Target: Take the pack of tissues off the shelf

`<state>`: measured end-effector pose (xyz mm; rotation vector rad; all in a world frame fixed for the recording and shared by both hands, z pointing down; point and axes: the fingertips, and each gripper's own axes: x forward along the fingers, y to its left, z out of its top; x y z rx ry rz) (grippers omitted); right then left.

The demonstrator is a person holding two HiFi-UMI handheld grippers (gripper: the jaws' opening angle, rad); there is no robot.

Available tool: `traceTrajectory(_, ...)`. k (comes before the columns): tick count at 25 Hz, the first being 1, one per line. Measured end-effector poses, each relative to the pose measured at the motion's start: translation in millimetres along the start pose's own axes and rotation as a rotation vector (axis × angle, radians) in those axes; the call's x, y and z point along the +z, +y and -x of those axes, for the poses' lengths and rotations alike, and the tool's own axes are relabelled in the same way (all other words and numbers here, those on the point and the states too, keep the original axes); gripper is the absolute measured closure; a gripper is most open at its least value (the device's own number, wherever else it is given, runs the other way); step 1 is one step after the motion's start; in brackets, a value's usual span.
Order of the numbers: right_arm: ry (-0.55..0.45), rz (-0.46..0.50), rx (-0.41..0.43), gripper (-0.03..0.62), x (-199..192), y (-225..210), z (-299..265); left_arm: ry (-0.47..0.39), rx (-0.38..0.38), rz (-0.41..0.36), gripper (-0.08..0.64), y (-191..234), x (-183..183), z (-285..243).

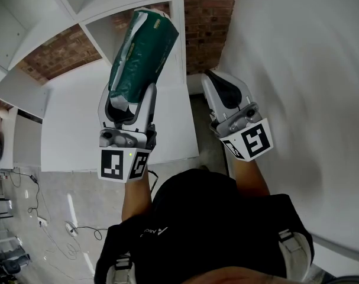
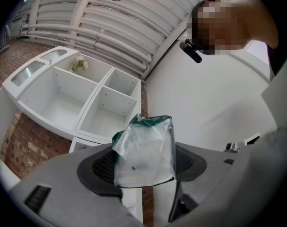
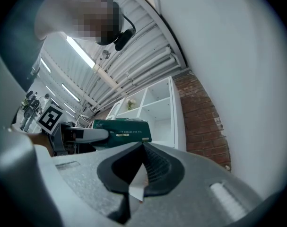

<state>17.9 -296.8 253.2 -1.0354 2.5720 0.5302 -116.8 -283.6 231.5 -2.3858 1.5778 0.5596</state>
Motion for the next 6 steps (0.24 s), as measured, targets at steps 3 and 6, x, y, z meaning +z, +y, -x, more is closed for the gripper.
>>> traceTrajectory(3,0.000,0.000,0.000,0.592,0.1,0.1,0.4,-0.004,-0.002,-0.002,0.266,-0.9,1.1,-0.2)
traceTrajectory(6,-0.001,0.000,0.002,0.592,0.1,0.0,0.0,-0.005,-0.002,-0.002,0.267,-1.0,1.2,-0.6)
